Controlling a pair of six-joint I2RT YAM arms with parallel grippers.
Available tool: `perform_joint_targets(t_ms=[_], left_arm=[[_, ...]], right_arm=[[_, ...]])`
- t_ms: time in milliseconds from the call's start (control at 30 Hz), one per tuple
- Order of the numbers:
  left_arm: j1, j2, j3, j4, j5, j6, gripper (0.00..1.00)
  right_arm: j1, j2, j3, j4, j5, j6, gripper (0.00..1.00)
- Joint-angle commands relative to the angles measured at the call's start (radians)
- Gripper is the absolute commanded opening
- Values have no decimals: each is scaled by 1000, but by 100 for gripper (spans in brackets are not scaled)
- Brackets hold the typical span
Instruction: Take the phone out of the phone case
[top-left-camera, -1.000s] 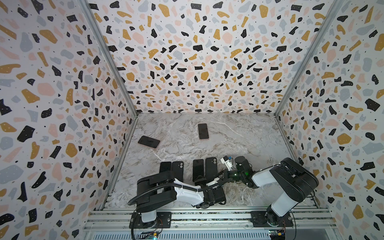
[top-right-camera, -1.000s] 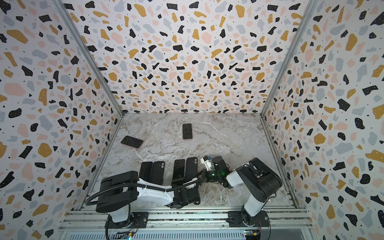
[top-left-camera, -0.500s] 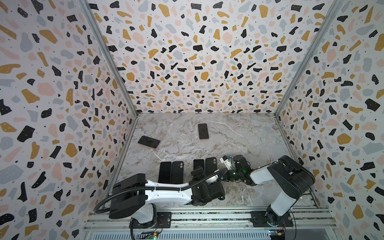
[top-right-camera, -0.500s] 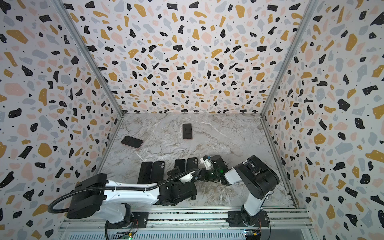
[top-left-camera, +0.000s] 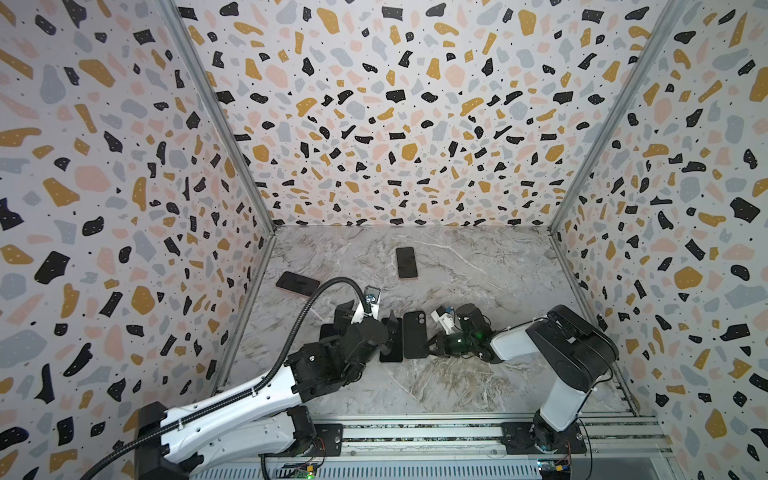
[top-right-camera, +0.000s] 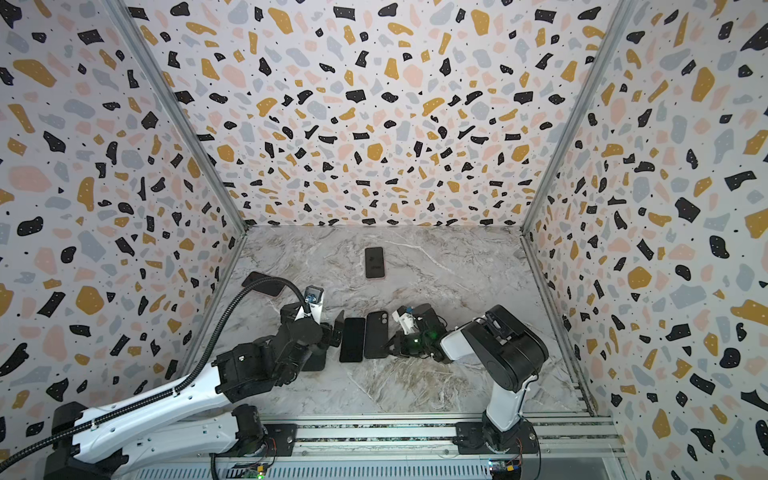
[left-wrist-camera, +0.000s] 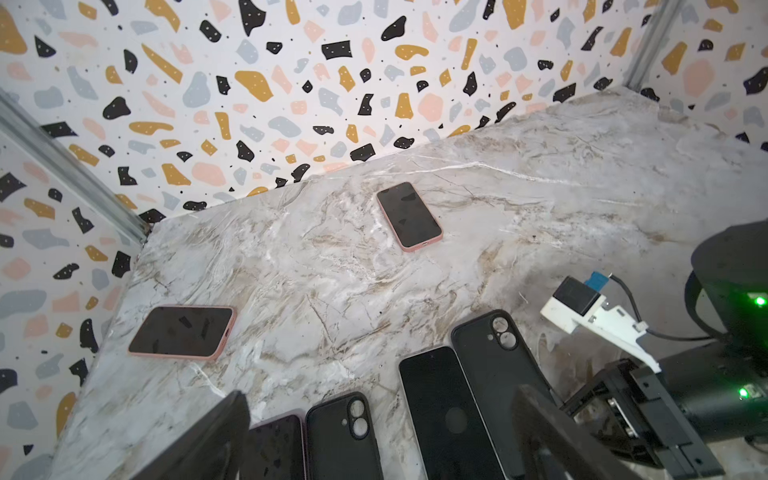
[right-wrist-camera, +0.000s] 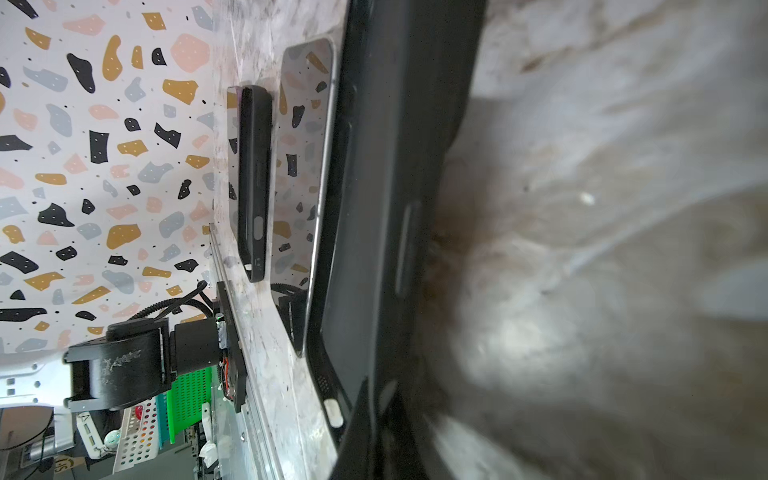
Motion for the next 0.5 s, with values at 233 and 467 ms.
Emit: perform_joint_targets(t_ms=[233,467], left_arm=[[49,17,-27,-65,13,-151,100],[65,12,-23,-74,16,-170,99]], right_arm=[[89,58,92,-45,32,20,0],[120,56,85,-33,41,44,0]])
